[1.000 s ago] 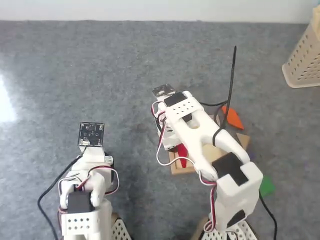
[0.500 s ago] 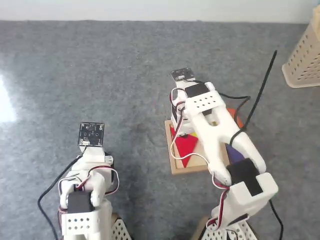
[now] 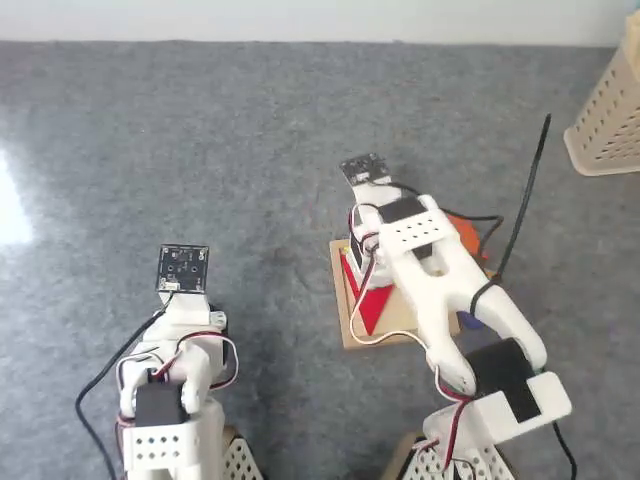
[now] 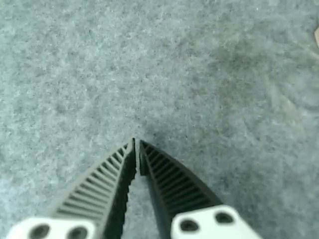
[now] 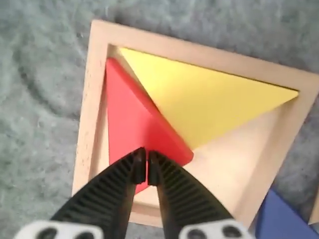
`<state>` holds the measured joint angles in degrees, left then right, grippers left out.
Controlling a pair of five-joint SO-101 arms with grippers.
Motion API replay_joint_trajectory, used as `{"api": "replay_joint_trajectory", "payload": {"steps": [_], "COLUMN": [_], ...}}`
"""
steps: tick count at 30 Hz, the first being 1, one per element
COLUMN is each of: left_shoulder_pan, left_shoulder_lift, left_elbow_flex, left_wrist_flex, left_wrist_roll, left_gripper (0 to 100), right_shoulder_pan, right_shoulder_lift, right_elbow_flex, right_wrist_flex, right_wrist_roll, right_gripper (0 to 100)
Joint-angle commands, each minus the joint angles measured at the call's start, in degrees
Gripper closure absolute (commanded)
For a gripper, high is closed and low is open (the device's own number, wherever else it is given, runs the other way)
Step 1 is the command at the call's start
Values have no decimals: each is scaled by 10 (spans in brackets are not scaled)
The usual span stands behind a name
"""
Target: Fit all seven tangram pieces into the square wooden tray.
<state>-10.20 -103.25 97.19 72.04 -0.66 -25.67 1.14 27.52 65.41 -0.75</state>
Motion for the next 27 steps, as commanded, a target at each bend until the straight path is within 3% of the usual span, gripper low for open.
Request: {"api": "replay_joint_trajectory", "payload": {"steps": [1, 15, 22, 27], "left_shoulder_pan": [0, 0, 0, 0], "left_shoulder_lift": [-10, -10, -10, -10], "left_elbow_flex": [-7, -7, -7, -7], "left_wrist_flex": [3, 3, 3, 3], "left_wrist_roll": [4, 4, 4, 4], "left_gripper": [988, 988, 988, 988], "right_shoulder_pan": [-19, -62, -31, -16], "right_shoulder_lift": [-37, -23, -137, -132], "right_elbow_flex": [6, 16, 42, 72], "right_wrist_flex": [-8, -29, -23, -46], "right_wrist_roll": [11, 9, 10, 24], "right_gripper": [993, 992, 992, 992]}}
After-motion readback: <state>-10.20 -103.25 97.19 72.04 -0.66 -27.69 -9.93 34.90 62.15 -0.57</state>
